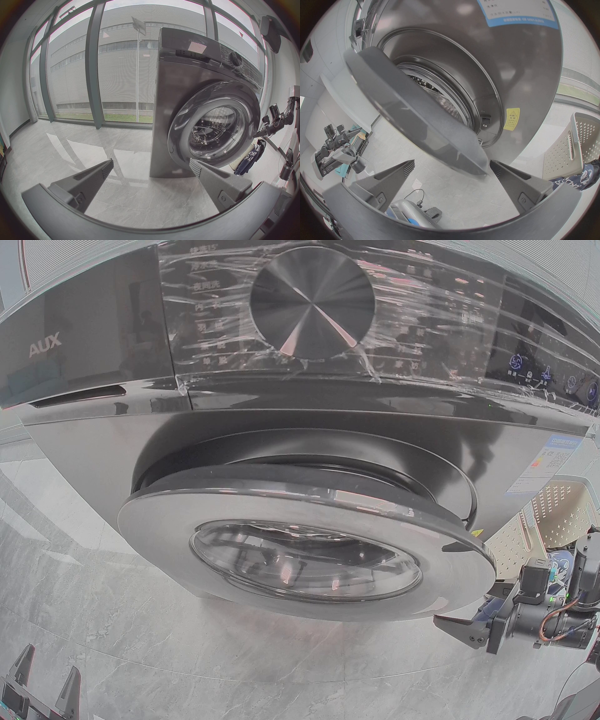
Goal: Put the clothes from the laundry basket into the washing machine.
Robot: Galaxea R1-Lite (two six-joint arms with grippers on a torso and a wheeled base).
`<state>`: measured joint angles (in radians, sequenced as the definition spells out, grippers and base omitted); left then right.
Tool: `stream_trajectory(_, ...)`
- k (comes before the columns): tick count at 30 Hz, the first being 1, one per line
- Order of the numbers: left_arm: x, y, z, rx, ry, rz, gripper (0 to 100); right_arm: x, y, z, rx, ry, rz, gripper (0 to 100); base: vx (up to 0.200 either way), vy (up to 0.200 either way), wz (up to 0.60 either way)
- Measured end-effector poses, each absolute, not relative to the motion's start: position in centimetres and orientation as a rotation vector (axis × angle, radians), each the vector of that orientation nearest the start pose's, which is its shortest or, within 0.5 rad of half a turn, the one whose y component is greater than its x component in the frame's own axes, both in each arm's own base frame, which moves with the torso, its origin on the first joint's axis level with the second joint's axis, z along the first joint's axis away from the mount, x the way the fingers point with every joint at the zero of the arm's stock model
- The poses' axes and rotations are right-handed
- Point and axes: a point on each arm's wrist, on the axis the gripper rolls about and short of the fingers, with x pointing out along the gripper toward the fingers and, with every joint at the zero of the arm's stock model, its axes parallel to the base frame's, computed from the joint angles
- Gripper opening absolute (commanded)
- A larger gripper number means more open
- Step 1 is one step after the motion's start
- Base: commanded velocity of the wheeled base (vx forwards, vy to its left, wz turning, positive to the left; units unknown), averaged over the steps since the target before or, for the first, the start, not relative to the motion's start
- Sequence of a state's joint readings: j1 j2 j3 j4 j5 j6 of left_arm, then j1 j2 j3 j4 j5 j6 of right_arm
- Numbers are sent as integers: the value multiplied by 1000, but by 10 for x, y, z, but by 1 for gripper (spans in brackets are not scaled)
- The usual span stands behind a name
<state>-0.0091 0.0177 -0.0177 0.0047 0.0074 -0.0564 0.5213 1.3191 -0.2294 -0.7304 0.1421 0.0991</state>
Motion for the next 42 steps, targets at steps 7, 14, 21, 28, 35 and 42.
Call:
stream_trajectory(7, -23, 0, 80, -56, 5, -2, 100, 146, 88, 139, 28, 373, 642, 100, -86, 0, 0)
stream_trajectory(14, -23, 0, 80, -56, 4, -2, 100, 139, 91, 133, 16, 404, 676, 100, 0, 0, 0)
stream_trajectory(21, -23, 0, 80, -56, 5, -2, 100, 139, 92, 135, 21, 390, 685, 100, 0, 0, 0)
stream_trajectory(28, -23, 0, 80, -56, 5, -2, 100, 143, 96, 137, 25, 387, 687, 100, -171, 0, 0)
stream_trajectory(35, -23, 0, 80, -56, 5, -2, 100, 137, 98, 129, 10, 422, 711, 100, 0, 0, 0)
stream_trajectory(42, -23, 0, 80, -56, 5, -2, 100, 135, 100, 130, 13, 420, 730, 100, 0, 0, 0)
